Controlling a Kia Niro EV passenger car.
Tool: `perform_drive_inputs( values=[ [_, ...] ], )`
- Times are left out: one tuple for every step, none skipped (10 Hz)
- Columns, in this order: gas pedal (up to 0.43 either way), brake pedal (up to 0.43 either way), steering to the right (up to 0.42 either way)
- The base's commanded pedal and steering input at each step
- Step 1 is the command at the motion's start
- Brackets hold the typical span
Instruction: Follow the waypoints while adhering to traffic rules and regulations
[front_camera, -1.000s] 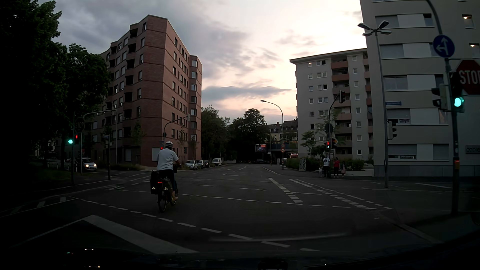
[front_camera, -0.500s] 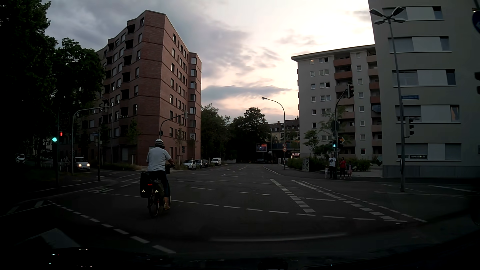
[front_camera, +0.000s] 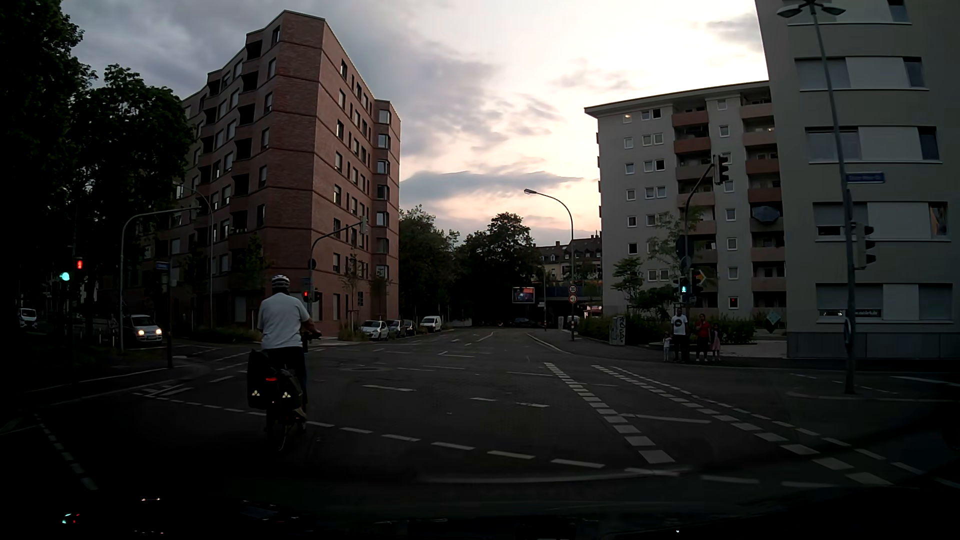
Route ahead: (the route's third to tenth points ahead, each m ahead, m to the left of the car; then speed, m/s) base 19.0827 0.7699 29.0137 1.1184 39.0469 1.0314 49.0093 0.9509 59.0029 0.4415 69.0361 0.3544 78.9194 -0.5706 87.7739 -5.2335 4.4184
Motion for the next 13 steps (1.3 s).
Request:
perform_drive_inputs(
  values=[
    [0.209,0.0,-0.001],
    [0.209,0.0,-0.001],
    [0.209,0.0,-0.001],
    [0.209,0.0,-0.001],
    [0.209,0.0,-0.001],
    [0.197,0.0,-0.001],
    [0.197,0.0,-0.001],
    [0.197,0.0,-0.001],
    [0.197,0.0,-0.001],
    [0.197,0.0,-0.001],
    [0.189,0.0,-0.001],
    [0.177,0.0,0.0],
    [0.169,0.0,0.0]
  ],
)
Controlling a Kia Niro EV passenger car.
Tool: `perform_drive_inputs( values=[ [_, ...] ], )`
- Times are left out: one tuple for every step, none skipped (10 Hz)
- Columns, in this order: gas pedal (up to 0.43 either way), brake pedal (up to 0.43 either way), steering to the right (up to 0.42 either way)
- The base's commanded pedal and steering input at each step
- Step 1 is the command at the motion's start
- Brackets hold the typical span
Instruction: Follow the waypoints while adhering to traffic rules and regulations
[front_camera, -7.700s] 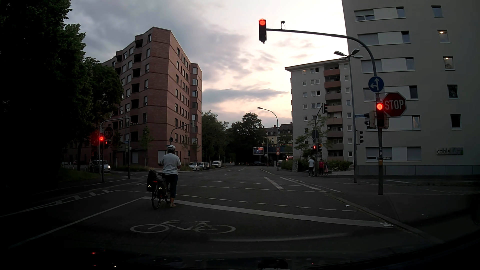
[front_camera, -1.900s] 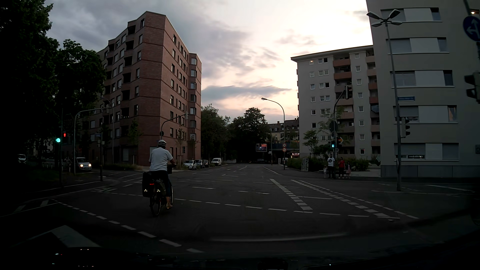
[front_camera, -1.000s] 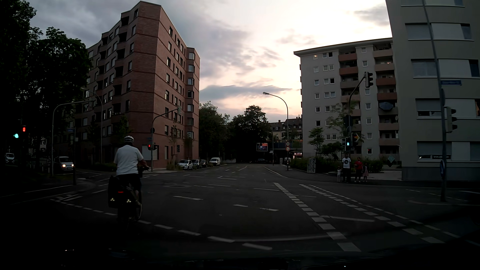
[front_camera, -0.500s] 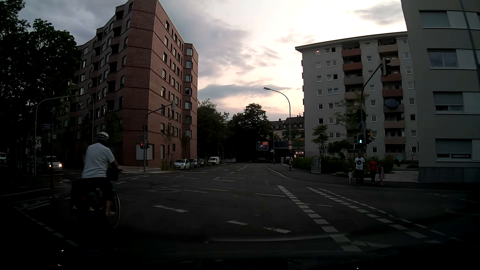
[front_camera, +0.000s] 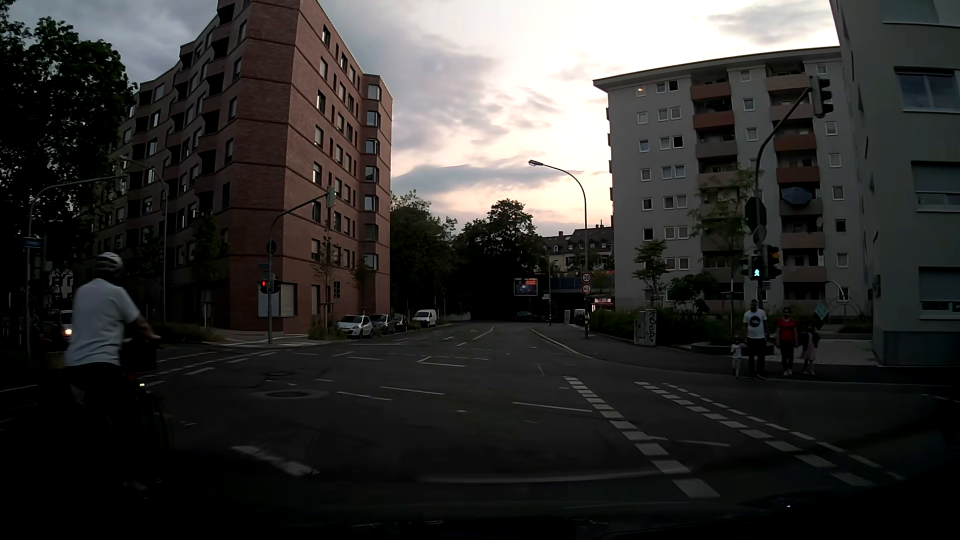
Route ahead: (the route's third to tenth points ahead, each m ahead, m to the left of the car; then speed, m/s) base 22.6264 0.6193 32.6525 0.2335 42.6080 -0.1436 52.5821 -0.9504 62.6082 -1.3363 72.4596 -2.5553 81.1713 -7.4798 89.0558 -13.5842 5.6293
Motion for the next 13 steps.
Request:
perform_drive_inputs(
  values=[
    [0.169,0.0,0.0],
    [0.169,0.0,0.0],
    [0.169,0.0,0.0],
    [0.169,0.0,0.0],
    [0.169,0.0,0.0],
    [0.169,0.0,0.0],
    [0.169,0.0,0.0],
    [0.169,0.0,0.0],
    [0.169,0.0,0.0],
    [0.169,0.0,0.0],
    [0.169,0.0,0.0],
    [0.169,0.0,-0.001],
    [0.169,0.0,-0.001]
  ],
)
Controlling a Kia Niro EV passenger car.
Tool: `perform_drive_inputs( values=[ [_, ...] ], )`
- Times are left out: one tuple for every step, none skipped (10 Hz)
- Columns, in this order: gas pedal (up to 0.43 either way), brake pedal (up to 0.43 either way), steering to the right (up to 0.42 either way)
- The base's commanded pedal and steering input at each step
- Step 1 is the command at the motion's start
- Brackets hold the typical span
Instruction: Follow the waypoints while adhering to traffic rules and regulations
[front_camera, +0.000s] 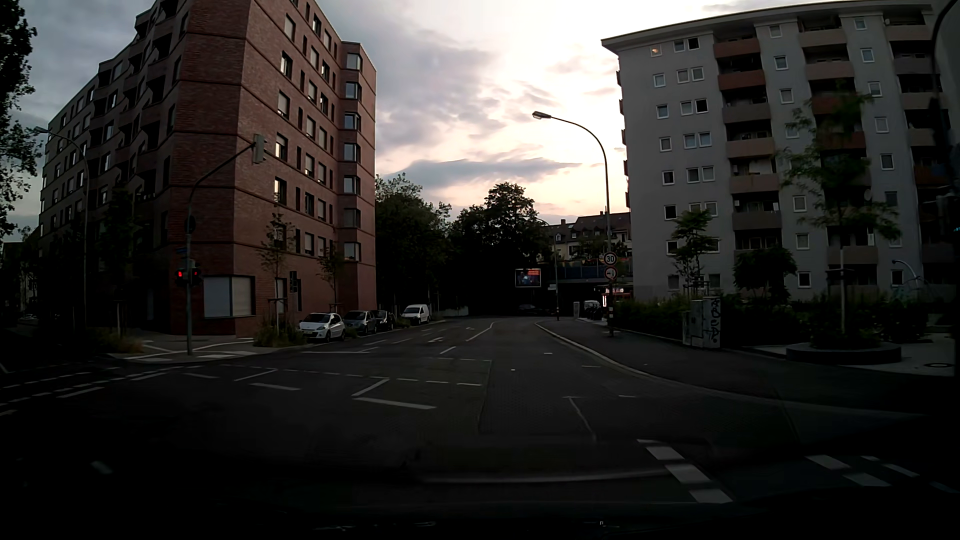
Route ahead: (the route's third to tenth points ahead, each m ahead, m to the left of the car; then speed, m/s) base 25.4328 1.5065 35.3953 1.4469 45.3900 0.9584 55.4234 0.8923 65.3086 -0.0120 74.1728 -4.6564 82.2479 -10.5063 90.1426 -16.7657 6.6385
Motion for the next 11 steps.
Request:
perform_drive_inputs(
  values=[
    [0.169,0.0,0.0],
    [0.169,0.0,0.0],
    [0.157,0.0,0.0],
    [0.15,0.0,0.0],
    [0.138,0.0,0.0],
    [0.138,0.0,0.0],
    [0.13,0.0,0.0],
    [0.11,0.0,0.0],
    [0.11,0.0,0.0],
    [0.087,0.0,0.002],
    [0.039,0.0,0.003]
  ],
)
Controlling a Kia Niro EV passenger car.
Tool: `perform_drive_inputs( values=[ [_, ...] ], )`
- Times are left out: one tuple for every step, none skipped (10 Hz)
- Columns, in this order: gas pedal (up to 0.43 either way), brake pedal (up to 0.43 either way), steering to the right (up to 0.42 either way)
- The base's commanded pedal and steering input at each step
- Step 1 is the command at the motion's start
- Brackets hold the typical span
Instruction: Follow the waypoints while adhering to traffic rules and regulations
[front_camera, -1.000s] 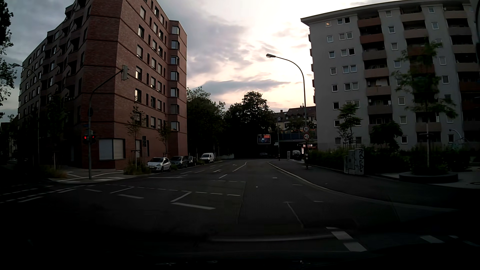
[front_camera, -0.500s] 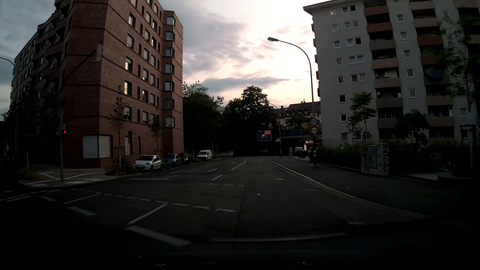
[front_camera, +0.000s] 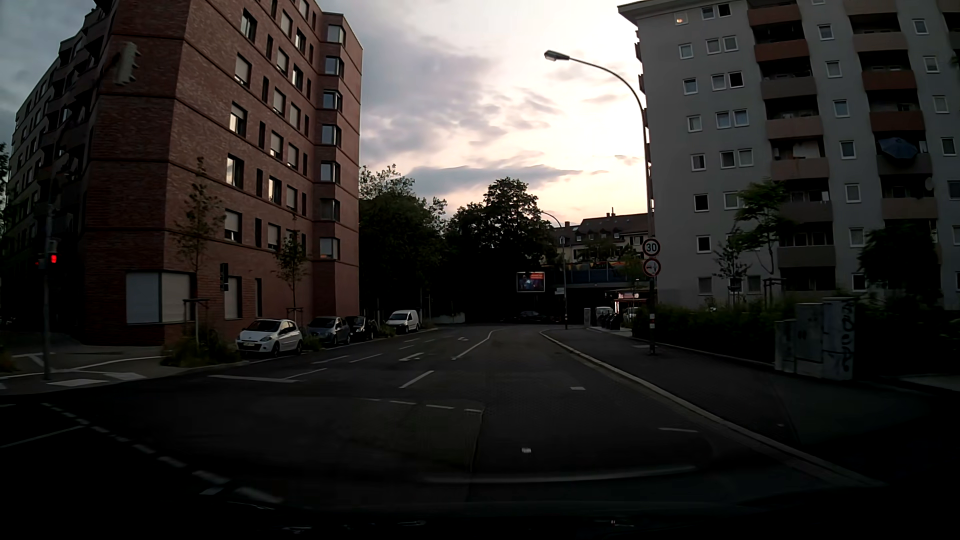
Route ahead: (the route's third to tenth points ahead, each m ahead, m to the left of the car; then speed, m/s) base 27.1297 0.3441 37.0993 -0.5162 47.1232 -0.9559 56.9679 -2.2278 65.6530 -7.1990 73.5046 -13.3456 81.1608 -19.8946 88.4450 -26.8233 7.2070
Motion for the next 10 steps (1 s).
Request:
perform_drive_inputs(
  values=[
    [0.0,0.0,0.004],
    [0.0,0.0,0.004],
    [0.0,0.0,0.005],
    [0.0,0.0,0.005],
    [0.0,0.0,0.005],
    [0.0,0.0,0.005],
    [0.0,0.0,0.005],
    [0.0,0.0,0.005],
    [0.0,0.0,0.005],
    [0.0,0.0,0.005]
  ],
)
